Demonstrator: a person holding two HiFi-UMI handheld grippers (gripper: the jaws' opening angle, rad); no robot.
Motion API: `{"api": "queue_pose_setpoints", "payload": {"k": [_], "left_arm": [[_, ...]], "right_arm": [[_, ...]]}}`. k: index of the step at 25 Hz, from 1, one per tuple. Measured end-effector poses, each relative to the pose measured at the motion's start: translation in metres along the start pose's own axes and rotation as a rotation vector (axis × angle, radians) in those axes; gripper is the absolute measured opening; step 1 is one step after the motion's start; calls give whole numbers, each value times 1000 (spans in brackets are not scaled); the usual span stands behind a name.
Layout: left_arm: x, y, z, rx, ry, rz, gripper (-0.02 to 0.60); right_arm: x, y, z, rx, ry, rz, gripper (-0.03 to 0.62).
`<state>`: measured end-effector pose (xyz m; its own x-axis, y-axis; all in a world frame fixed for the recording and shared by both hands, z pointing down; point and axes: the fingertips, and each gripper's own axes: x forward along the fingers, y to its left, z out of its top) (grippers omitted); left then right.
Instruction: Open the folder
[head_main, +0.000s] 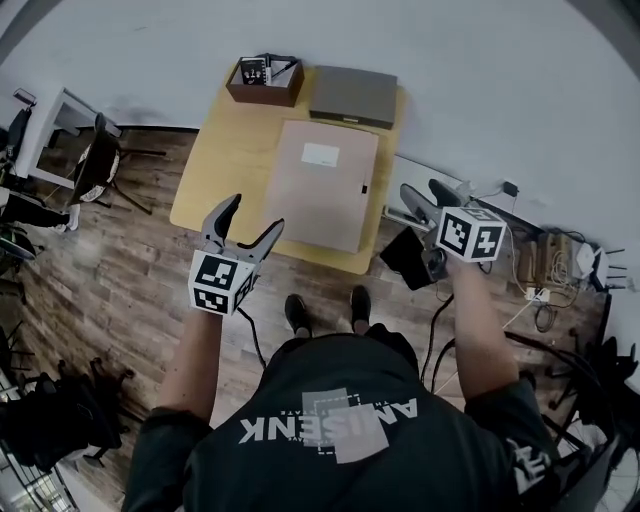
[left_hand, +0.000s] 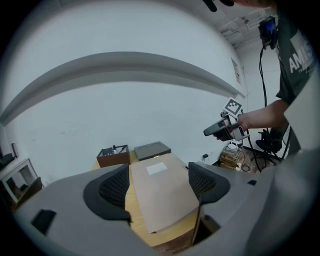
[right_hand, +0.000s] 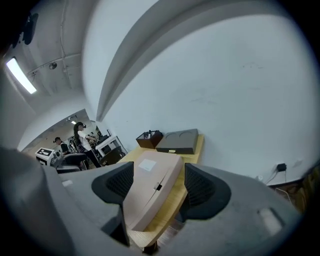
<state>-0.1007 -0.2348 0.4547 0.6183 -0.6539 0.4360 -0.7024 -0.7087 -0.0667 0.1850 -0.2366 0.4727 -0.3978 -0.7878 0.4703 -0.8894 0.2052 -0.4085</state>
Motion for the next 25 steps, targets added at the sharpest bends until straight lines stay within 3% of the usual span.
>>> {"api": "queue_pose_setpoints", "payload": {"k": [8,18,25], "left_arm": [[29,-26,-61,95,196,-62,350],[63,-67,-101,335,351,-149,350],[84,-80,-121,352,413,-178,350]], "right_arm": [[41,-19,-56,116,150,11,304],[91,-23,-110,170,305,45,304],[115,-35,-131,247,369,59,302]]}}
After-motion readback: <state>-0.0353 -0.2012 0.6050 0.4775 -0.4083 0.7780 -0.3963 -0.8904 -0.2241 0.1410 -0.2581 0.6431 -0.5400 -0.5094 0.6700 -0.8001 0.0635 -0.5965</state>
